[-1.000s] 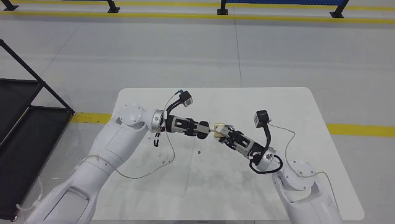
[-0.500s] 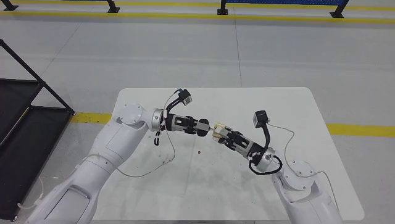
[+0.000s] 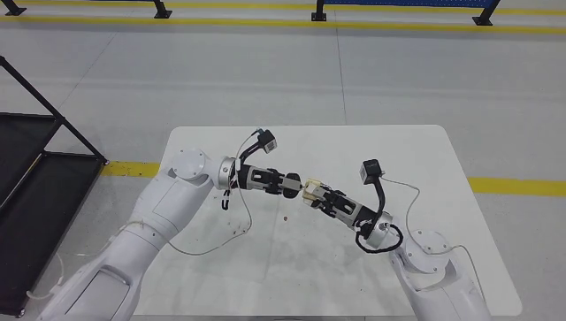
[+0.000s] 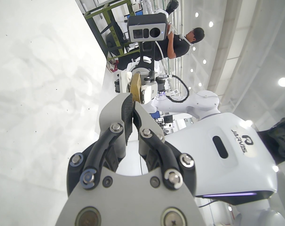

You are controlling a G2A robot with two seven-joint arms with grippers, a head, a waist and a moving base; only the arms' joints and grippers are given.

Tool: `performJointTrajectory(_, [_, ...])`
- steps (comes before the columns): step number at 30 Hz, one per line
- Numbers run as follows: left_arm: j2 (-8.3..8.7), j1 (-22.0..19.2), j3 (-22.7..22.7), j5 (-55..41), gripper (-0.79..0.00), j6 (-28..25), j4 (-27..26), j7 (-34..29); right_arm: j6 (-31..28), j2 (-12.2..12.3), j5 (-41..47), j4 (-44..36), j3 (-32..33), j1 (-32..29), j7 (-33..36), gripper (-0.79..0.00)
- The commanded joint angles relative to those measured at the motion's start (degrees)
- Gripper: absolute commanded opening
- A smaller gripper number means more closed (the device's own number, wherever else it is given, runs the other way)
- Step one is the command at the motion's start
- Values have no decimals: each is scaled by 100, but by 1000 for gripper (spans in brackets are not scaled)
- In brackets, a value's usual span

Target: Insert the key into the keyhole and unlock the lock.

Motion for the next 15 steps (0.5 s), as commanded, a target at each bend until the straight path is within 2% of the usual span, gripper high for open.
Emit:
performJointTrajectory(1, [-3,2,3,12,-785,-3,0,-5,0,7,5,4,-7,7,-1,-785])
performJointTrajectory(14, [-23,2,-4,-16,-785,-12,23,-13,34,44,70,25,-44,45,-31,-785])
performJointTrajectory(15, [-23,1,-6,-9,-570,-16,26,-9,39,46,78,28,-47,44,-35,-785])
